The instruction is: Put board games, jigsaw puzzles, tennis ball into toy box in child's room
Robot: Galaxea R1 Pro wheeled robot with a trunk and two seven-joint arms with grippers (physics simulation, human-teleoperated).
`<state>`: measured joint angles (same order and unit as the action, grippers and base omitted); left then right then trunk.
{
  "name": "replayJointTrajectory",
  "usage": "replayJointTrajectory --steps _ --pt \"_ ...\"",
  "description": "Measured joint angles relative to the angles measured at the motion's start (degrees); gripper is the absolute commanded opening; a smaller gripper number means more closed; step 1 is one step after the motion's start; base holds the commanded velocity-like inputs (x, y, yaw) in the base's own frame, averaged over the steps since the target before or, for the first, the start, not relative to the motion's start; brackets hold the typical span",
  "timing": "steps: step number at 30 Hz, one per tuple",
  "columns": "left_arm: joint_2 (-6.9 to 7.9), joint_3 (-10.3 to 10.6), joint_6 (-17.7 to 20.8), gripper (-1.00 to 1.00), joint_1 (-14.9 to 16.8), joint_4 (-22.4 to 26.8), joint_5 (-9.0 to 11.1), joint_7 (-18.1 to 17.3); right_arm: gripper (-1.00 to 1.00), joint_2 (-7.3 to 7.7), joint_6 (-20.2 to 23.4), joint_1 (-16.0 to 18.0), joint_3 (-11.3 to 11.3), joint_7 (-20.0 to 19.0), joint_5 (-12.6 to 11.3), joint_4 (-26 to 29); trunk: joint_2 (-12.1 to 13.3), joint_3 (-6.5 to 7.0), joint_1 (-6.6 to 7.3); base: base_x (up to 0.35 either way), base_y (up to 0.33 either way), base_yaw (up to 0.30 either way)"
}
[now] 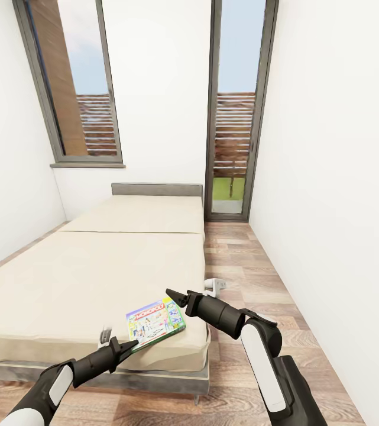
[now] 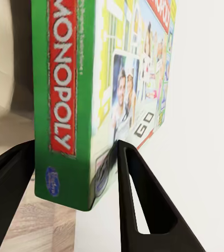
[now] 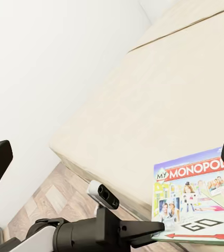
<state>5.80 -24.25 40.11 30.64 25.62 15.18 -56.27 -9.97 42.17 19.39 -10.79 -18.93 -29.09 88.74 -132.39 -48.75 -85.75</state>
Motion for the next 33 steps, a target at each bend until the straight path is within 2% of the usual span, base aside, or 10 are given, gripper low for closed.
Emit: replayJointTrajectory --steps 5,33 --pt "0.00 0.0 0.0 -1.00 0.0 0.0 0.0 0.0 1.00 0.00 0.0 0.0 0.0 0.0 0.0 0.0 0.0 0.00 0.00 0.000 0.000 0.000" --pt "0.00 0.0 -0.1 -1.00 0.0 0.0 -0.3 -0.2 1.00 0.00 0.0 0.0 0.0 0.0 0.1 0.0 11.2 5.02 6.14 0.000 0.000 0.000"
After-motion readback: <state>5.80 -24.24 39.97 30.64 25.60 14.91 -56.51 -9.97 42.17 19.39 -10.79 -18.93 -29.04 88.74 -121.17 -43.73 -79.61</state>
